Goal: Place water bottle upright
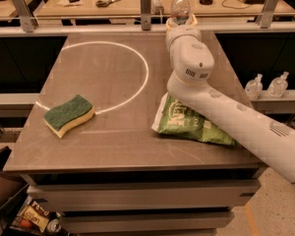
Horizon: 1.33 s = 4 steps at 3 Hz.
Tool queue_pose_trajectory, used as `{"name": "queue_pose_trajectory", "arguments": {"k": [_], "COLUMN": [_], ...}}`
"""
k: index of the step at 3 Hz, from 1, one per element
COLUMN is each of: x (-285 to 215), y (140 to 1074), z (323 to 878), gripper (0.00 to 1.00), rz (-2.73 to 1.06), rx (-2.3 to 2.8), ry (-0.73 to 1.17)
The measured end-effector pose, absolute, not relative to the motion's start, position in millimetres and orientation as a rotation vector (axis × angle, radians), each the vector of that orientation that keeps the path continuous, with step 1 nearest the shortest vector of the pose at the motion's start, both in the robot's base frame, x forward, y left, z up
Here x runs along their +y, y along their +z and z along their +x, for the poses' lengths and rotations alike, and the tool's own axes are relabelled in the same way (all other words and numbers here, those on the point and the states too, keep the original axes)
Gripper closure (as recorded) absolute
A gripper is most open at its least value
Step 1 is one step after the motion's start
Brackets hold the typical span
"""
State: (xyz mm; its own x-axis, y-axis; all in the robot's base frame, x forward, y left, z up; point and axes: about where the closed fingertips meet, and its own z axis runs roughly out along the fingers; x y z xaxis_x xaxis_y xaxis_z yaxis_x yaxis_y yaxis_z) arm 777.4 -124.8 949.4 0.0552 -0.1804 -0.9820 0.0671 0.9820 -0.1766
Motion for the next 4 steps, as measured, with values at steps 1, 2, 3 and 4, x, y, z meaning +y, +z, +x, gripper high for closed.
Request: {"name": "queue_pose_trajectory", "arguments": {"k": [1,2,3,4], "x": [-121.9,-118.3,-114.4,-110.7], "y": [945.3,941.6,937.4,933.8], "z": [774.9,772.4,767.8,760.5], "gripper": [1.0,1.0,1.0,1.0], "rz": [-0.08,-0.063,-0.046,-0.018], "rx": [1.527,1.543,1.556,1.568], "ry": [-0.168,-0.15,-0.136,-0.128]}}
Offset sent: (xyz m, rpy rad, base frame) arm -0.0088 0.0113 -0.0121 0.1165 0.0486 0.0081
